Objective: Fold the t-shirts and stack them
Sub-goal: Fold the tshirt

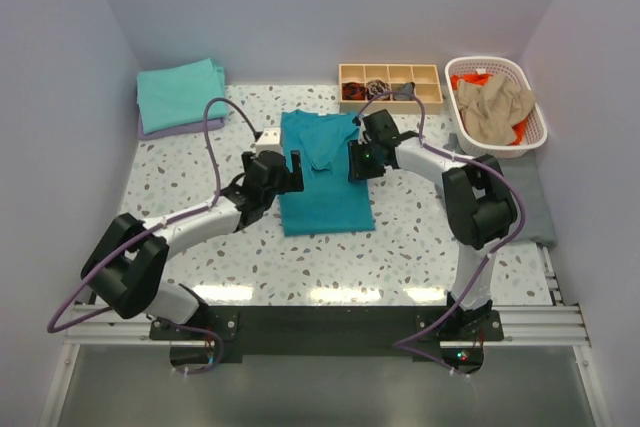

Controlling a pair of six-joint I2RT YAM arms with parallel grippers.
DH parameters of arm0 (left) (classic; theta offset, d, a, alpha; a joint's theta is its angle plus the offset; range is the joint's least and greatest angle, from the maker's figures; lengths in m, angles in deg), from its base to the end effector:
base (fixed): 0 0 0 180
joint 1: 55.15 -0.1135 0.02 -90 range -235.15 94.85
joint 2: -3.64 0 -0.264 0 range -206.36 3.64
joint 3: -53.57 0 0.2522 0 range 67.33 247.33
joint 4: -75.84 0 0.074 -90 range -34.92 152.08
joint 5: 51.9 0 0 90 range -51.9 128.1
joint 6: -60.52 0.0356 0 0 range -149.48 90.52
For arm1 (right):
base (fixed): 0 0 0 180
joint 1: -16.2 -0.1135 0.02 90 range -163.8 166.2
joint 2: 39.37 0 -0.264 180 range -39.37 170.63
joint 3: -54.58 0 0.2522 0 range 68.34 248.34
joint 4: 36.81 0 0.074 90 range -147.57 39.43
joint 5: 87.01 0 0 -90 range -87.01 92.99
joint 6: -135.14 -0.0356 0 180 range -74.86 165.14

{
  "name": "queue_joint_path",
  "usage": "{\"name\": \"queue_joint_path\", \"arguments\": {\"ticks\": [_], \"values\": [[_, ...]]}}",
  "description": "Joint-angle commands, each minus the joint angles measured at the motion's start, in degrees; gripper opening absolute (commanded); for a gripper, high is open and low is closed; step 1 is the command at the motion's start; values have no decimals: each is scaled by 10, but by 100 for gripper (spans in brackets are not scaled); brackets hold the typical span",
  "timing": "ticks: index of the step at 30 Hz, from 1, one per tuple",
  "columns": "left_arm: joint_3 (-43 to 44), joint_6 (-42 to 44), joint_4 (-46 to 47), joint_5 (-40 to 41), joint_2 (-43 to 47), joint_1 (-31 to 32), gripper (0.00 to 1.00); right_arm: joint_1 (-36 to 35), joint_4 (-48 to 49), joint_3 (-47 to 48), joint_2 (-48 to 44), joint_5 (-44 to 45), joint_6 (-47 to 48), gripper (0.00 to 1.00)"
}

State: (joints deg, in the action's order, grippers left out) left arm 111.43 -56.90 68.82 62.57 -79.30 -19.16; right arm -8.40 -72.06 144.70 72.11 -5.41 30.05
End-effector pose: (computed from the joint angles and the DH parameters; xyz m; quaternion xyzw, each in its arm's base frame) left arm 0.2563 -0.1680 0.2121 -0.0384 0.8604 -0.0908 0.4999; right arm 0.3721 0.1761 0.1761 -0.1002 0.9502 0.1632 0.2457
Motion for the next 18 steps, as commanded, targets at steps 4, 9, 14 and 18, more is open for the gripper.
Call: {"name": "queue_joint_path", "arguments": {"ticks": [4, 9, 14, 18], "values": [[-2, -2, 12, 5, -6, -5, 92, 6, 15, 5, 15, -21, -3, 39], [-2, -4, 10, 5, -7, -5, 92, 8, 17, 2, 13, -17, -5, 43], [-3, -5, 13, 2, -10, -5, 92, 8, 18, -1, 7, -8, -1, 47], [-2, -8, 10, -1, -16, -6, 92, 8, 10, 1, 11, -8, -2, 48]]}}
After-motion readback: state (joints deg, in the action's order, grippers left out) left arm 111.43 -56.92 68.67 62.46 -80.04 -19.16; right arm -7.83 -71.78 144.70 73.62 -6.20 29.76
